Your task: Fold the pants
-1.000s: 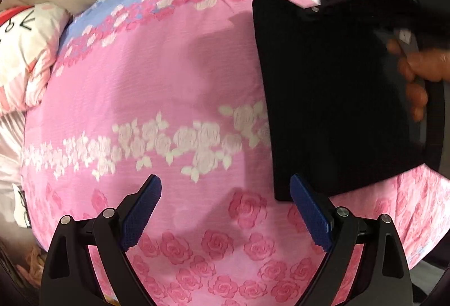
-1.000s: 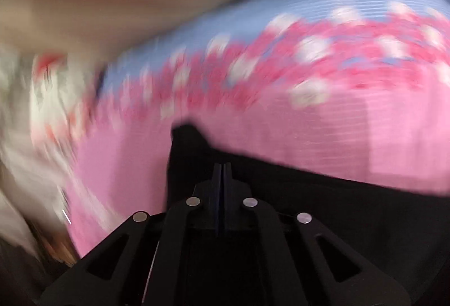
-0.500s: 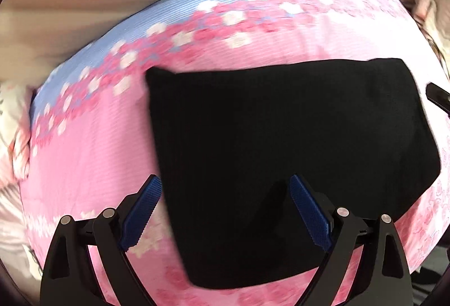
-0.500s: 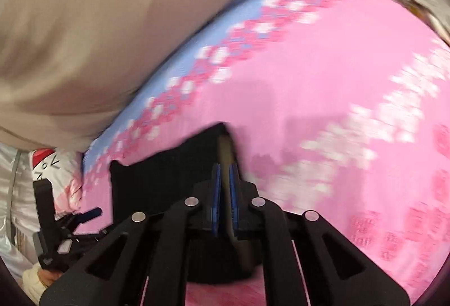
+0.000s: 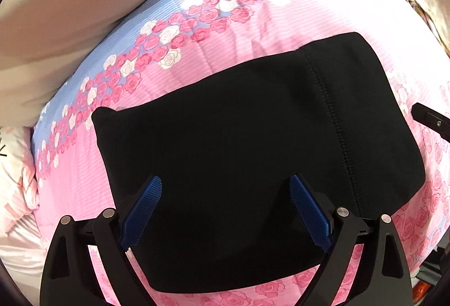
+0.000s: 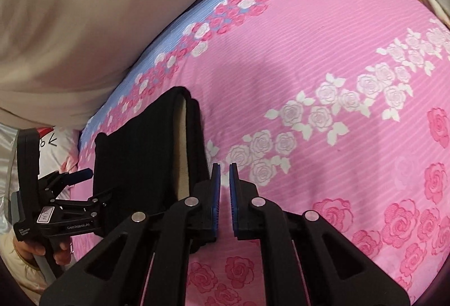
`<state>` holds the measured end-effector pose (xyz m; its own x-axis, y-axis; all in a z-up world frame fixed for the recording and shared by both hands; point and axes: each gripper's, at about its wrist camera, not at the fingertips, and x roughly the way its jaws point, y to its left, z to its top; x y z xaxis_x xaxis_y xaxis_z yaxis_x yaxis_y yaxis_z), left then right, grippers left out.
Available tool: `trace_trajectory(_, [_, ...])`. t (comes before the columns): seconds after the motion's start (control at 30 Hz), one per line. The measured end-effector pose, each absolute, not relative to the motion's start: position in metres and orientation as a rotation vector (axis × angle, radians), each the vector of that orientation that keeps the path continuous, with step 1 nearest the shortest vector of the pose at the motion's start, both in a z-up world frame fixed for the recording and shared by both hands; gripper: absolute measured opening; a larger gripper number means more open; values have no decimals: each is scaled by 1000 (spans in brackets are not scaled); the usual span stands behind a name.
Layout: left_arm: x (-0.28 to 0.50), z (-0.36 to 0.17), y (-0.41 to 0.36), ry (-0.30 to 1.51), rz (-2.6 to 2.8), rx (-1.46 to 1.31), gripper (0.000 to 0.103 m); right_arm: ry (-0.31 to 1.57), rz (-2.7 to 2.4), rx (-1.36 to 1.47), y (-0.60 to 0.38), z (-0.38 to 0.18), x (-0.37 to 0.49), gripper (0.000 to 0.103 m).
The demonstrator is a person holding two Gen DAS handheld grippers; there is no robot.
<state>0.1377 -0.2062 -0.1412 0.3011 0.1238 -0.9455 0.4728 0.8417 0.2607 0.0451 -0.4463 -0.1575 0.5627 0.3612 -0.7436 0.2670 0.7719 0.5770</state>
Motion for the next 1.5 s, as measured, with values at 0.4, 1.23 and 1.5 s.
trace_trajectory(0.4, [126, -156, -208, 1297, -175, 594, 91, 979, 368, 637, -400, -139, 65, 7])
trace_trajectory(1.23, [126, -159, -185, 1353, -127, 514, 92, 1147, 576, 412, -382, -155, 124, 19])
trace_trajectory(1.5, [127, -162, -190, 1355, -117, 522, 93, 1168, 564, 520, -369, -151, 146, 9])
